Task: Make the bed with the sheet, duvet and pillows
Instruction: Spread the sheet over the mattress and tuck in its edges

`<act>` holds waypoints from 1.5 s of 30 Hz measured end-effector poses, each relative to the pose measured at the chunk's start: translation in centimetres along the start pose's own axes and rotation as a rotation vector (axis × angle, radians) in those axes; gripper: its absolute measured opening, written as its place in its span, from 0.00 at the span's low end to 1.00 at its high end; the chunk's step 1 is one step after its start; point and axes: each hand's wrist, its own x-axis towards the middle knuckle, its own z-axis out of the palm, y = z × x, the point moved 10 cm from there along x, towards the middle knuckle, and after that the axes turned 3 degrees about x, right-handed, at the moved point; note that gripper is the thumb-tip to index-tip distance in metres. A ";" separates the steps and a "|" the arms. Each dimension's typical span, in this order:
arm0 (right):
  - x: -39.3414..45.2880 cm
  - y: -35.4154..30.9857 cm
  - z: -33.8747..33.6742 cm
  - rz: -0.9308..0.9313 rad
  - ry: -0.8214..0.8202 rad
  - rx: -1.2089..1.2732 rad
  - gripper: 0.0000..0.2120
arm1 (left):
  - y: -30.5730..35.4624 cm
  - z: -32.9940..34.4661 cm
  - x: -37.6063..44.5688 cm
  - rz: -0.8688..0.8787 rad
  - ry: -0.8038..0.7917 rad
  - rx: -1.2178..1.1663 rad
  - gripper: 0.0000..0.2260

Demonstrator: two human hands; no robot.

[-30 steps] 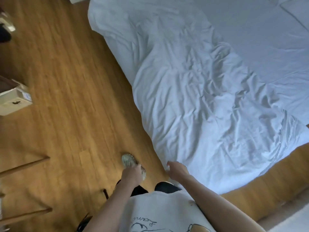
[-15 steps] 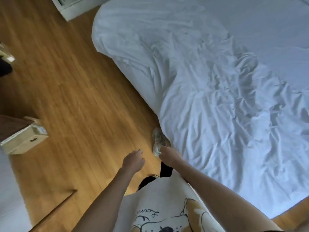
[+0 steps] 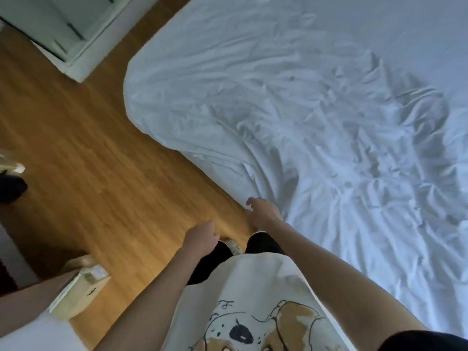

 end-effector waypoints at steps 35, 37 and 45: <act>23.3 6.5 0.5 0.278 0.990 -0.210 0.16 | -0.3 -11.4 37.7 1.118 0.744 0.459 0.14; 22.1 4.3 1.6 0.217 0.947 -0.167 0.12 | -1.8 -11.6 35.5 1.146 0.720 0.397 0.13; 20.9 -4.7 13.3 0.081 0.725 -0.235 0.15 | -12.7 -8.8 30.6 1.280 0.631 0.642 0.08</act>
